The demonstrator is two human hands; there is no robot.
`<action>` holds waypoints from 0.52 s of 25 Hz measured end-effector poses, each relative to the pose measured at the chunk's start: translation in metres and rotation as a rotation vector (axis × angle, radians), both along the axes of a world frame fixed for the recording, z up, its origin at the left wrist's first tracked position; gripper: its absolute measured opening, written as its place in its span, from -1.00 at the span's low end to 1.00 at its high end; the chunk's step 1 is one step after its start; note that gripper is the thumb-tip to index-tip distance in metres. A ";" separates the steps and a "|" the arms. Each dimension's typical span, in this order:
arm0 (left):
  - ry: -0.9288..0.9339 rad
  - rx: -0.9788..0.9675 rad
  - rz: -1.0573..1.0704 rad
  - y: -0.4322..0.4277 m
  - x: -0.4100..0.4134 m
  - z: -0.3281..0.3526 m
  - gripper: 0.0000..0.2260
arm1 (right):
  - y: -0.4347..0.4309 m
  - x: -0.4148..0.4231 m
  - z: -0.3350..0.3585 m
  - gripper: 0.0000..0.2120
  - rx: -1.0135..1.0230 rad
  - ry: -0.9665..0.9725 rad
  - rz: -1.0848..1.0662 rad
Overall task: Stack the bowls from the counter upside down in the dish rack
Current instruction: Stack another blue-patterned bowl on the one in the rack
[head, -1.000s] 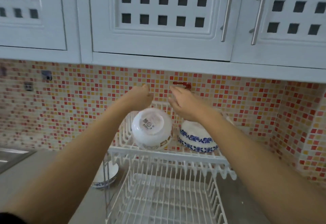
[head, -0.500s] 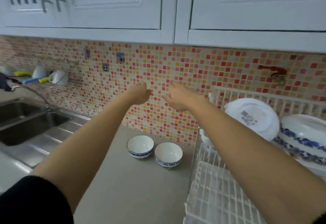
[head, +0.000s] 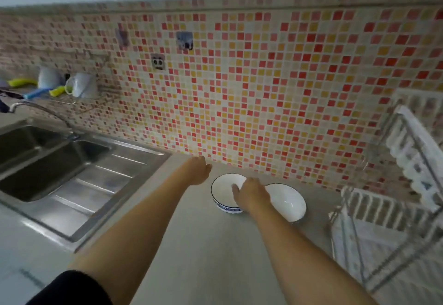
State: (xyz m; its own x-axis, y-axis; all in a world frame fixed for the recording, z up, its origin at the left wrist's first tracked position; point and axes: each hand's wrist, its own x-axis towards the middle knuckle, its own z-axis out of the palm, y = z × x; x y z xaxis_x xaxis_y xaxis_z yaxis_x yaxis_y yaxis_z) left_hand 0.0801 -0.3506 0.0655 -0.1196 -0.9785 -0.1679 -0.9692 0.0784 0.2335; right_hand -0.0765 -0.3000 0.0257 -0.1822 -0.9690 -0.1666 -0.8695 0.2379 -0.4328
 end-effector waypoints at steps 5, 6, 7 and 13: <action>0.074 0.142 0.048 -0.027 -0.001 -0.086 -0.51 | -0.006 0.019 -0.078 -0.38 0.086 -0.383 -0.340; 0.104 0.164 0.064 -0.032 -0.005 -0.099 -0.50 | -0.010 0.018 -0.085 -0.38 0.058 -0.431 -0.378; 0.139 0.191 0.095 -0.035 -0.009 -0.112 -0.49 | -0.015 0.019 -0.092 -0.42 0.042 -0.470 -0.402; 0.386 0.280 0.294 -0.051 -0.029 -0.151 -0.67 | -0.042 0.029 -0.125 -0.60 0.106 -0.482 -0.537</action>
